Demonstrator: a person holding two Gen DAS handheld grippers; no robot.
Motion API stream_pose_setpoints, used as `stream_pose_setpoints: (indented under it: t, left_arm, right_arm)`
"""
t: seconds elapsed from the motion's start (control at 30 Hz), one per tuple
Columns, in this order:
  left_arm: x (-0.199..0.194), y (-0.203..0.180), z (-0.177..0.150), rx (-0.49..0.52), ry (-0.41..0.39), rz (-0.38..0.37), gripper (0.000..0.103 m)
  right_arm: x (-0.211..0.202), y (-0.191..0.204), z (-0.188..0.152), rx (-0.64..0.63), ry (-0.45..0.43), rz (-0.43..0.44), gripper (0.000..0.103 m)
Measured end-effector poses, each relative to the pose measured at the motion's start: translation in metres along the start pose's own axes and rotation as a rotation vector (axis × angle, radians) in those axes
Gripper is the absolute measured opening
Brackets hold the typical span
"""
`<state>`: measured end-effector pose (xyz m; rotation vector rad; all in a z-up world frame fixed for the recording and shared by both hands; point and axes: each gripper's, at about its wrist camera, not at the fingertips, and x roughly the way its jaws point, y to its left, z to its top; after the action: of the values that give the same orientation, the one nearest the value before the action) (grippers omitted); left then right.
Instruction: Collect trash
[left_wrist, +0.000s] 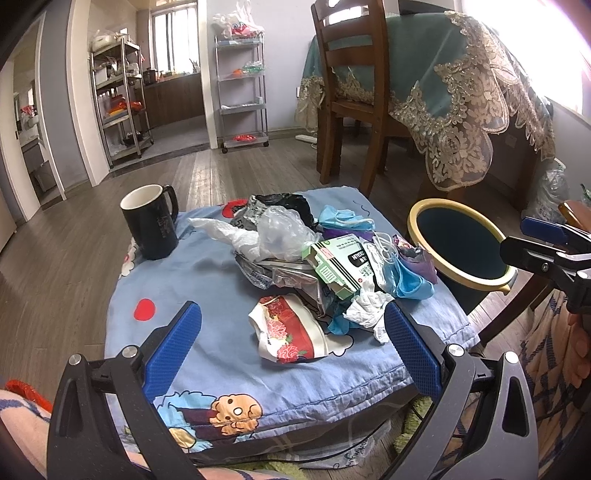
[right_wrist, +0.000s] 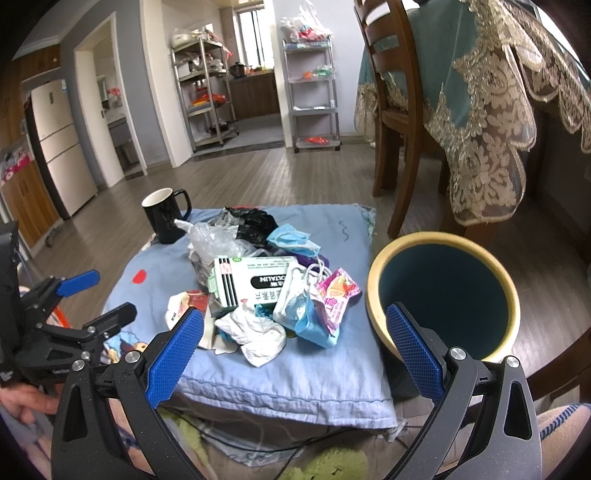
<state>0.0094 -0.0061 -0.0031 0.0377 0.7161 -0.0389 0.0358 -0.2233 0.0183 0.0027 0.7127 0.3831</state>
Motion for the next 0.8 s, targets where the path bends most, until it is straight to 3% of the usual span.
stream_pose_setpoints:
  t: [0.33, 0.67, 0.8]
  left_arm:
    - [0.039, -0.014, 0.009, 0.0, 0.074, -0.07, 0.095]
    - [0.081, -0.037, 0.004, 0.004, 0.183, -0.208, 0.071]
    - [0.104, -0.046, -0.001, 0.009, 0.237, -0.209, 0.065]
  right_arm:
    - [0.016, -0.017, 0.014, 0.018, 0.052, 0.0, 0.098]
    - [0.027, -0.043, 0.016, 0.11, 0.083, -0.01, 0.098]
    - [0.035, -0.049, 0.018, 0.117, 0.101, -0.024, 0.098]
